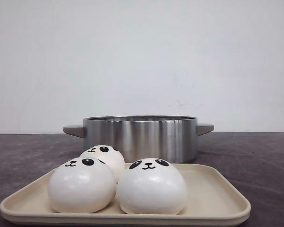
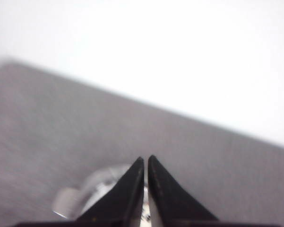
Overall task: Steam buns
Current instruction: 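Lower the left gripper onto the farther remaining bun and close it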
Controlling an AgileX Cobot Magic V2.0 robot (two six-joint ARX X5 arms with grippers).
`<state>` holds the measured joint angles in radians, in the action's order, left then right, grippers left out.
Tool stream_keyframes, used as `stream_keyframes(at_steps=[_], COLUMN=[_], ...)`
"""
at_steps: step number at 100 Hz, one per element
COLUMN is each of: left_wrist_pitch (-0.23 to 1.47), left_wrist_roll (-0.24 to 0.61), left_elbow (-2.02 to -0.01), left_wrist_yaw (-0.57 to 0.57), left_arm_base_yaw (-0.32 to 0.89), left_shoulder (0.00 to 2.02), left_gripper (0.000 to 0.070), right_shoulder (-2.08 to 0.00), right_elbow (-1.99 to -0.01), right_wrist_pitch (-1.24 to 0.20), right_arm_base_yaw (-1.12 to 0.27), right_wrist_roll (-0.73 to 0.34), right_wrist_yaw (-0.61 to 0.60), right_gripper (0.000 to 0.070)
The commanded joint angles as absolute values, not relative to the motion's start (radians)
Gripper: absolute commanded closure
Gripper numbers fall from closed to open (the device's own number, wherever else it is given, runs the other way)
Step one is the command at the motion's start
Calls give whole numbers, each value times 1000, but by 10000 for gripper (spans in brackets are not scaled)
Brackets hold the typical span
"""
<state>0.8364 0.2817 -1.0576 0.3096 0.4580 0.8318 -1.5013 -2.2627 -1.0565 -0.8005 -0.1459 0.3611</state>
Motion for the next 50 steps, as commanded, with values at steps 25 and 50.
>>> stream_keyframes(at_steps=[25,50], left_wrist_pitch=[939,814], left_wrist_roll=[373,365], left_elbow=[-1074,-1074], left_wrist_yaw=[304,175], left_arm_base_yaw=[591,681], left_shoulder=[1113,1312], left_gripper=[27,28], right_shoulder=[-1275,-1151], right_elbow=[-2290,-2290], right_wrist_pitch=[-1246,-1276], right_arm_base_yaw=[-1035,-1105], right_wrist_roll=[-90,-133], right_wrist_yaw=[548,561], right_gripper=[694,694])
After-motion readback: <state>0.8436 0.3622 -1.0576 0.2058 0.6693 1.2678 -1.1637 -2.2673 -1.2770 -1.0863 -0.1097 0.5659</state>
